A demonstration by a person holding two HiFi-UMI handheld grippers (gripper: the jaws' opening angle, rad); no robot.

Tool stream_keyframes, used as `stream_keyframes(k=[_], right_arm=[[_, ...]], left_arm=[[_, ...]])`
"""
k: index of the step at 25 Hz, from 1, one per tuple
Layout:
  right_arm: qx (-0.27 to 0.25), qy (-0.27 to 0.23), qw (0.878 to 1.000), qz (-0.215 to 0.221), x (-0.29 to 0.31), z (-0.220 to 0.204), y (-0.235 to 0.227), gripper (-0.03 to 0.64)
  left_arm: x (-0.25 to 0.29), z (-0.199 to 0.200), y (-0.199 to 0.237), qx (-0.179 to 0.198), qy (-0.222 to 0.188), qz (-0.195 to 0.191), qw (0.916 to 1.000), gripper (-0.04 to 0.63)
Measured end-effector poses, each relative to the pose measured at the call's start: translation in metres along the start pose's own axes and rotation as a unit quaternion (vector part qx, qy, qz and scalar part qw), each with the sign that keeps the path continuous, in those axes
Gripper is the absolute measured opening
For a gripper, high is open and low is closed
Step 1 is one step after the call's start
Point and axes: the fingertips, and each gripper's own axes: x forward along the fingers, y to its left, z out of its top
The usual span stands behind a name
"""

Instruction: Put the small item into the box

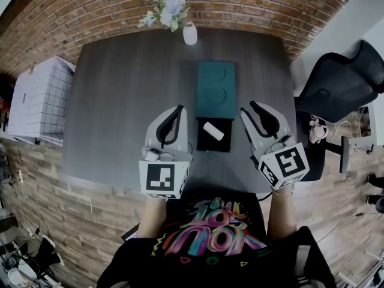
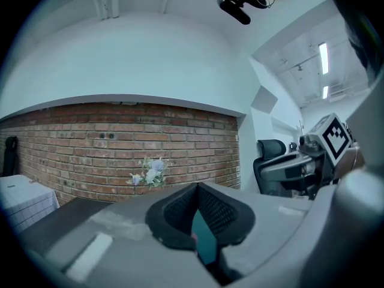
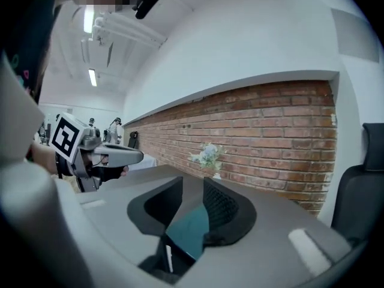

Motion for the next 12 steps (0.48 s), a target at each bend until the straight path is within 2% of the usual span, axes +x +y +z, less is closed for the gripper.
stream_keyframes(k=[5,12], right_arm=[[0.001,-0.034,0.999,-0.041,-0.021,0.014,-0.016,0.07],[-0.01,-0.062,0.996,-0.068,-0.04,0.03,-0.023,0.04]], left_arm=[[-0.001,0.001,0.001,-0.004,-0.002,0.001,1.0,0.002],[-0.001,0.001,0.001,-0.001,-0.001,0.002,1.0,0.002]])
